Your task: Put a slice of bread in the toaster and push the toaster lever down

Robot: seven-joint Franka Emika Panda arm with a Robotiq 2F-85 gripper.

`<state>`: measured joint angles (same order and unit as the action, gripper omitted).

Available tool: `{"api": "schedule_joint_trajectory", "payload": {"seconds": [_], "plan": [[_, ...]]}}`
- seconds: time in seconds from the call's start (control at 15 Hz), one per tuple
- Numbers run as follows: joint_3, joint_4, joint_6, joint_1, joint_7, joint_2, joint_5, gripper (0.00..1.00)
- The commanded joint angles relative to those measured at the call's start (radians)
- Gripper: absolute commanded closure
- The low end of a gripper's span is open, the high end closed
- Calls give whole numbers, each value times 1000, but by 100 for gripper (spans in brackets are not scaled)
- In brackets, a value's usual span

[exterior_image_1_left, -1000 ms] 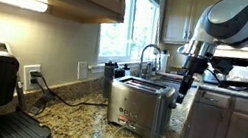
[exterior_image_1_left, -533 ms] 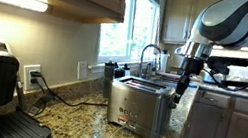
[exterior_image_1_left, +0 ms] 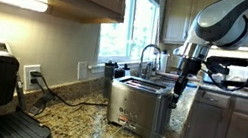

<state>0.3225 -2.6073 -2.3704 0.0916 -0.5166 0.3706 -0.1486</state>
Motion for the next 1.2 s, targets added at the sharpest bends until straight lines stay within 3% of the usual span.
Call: {"api": "schedule_joint_trajectory", "payload": {"seconds": [0.0, 1.13], "plan": [[5, 9, -25, -7, -15, -19, -24, 97], [7, 41, -31, -1, -32, -120, -71, 97]]}}
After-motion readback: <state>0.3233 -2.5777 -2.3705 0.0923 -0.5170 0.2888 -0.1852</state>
